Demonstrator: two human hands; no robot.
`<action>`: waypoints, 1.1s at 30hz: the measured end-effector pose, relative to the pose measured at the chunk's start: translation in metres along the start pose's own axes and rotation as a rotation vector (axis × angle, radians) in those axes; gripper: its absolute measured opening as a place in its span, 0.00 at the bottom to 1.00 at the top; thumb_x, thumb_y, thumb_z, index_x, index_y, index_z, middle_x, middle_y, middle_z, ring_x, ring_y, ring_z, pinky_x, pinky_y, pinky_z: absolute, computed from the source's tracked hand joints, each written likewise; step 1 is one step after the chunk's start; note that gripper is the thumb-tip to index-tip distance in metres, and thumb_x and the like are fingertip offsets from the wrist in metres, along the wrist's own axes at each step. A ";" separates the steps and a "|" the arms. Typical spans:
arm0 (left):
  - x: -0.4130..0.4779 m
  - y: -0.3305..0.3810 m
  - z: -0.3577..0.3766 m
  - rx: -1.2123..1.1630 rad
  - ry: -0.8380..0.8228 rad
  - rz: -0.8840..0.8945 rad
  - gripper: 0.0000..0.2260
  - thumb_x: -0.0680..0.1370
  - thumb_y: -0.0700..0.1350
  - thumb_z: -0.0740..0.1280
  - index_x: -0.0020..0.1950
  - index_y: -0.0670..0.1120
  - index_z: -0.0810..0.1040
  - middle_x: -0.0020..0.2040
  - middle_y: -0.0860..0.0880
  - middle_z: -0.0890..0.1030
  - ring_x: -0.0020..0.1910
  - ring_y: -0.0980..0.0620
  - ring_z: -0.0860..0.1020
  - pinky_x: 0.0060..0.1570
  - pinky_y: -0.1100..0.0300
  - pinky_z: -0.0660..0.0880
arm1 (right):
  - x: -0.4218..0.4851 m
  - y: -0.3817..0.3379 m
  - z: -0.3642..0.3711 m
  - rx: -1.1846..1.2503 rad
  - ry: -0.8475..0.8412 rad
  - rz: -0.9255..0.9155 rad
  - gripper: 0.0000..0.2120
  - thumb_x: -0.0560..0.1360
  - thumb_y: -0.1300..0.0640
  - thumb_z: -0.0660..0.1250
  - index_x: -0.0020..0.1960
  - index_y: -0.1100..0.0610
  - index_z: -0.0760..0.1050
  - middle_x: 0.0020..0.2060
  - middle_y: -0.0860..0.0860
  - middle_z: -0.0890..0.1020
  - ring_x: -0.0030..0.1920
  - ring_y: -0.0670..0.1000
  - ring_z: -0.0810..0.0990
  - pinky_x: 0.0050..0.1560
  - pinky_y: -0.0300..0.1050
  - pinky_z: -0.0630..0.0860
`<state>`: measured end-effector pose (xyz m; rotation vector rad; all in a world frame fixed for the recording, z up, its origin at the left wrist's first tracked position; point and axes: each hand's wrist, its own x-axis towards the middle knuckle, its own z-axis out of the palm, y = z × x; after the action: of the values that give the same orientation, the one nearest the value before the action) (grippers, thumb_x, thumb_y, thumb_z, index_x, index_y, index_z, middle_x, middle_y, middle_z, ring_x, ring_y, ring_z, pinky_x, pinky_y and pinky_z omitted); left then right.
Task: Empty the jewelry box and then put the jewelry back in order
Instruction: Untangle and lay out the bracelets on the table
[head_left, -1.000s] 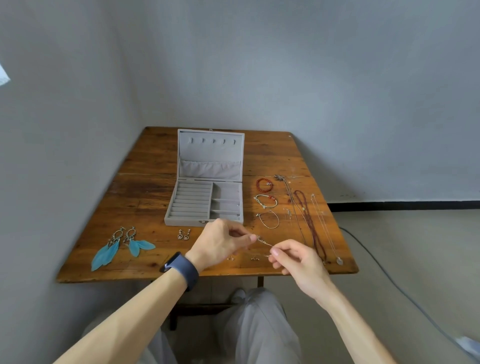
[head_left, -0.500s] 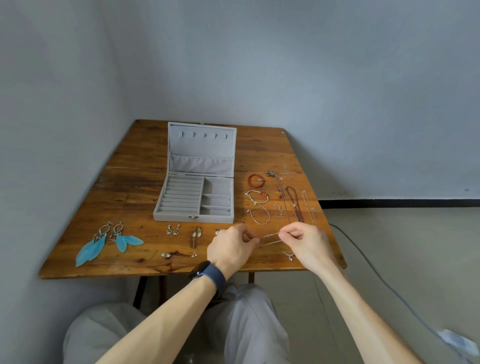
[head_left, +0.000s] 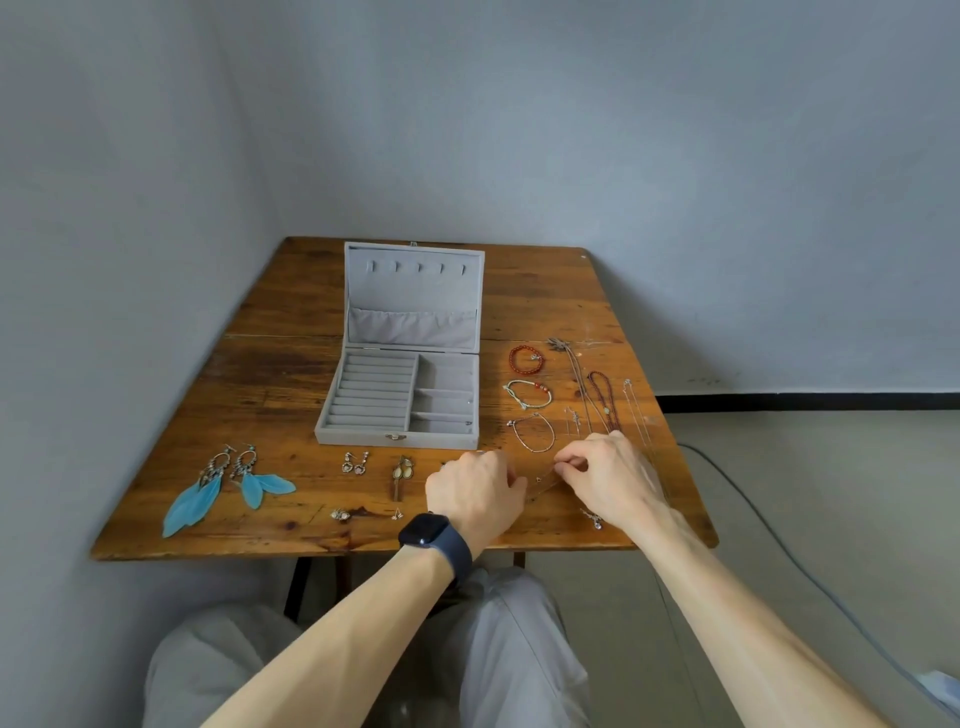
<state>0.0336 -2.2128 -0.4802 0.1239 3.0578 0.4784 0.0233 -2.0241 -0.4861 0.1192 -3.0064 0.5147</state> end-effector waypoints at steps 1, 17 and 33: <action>-0.001 -0.005 -0.004 0.000 0.011 0.005 0.11 0.79 0.60 0.61 0.49 0.55 0.78 0.41 0.54 0.79 0.39 0.50 0.79 0.40 0.57 0.79 | 0.000 0.000 0.001 0.001 0.004 0.002 0.09 0.78 0.47 0.69 0.56 0.46 0.84 0.50 0.45 0.84 0.54 0.50 0.76 0.49 0.45 0.77; -0.065 -0.101 -0.017 0.163 0.154 0.127 0.23 0.80 0.63 0.57 0.71 0.54 0.72 0.73 0.52 0.72 0.73 0.51 0.68 0.73 0.49 0.62 | -0.014 -0.024 0.011 -0.096 0.108 0.050 0.10 0.80 0.51 0.67 0.57 0.49 0.83 0.54 0.47 0.83 0.54 0.52 0.75 0.48 0.48 0.79; -0.068 -0.123 -0.032 0.123 0.155 0.160 0.21 0.81 0.60 0.54 0.72 0.55 0.70 0.74 0.54 0.69 0.72 0.53 0.68 0.77 0.49 0.55 | -0.038 -0.117 0.006 0.202 0.249 -0.157 0.09 0.78 0.56 0.69 0.56 0.50 0.83 0.52 0.43 0.83 0.52 0.45 0.73 0.50 0.39 0.69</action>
<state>0.0906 -2.3449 -0.4847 0.3542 3.2456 0.3202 0.0712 -2.1333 -0.4571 0.2801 -2.6716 0.7540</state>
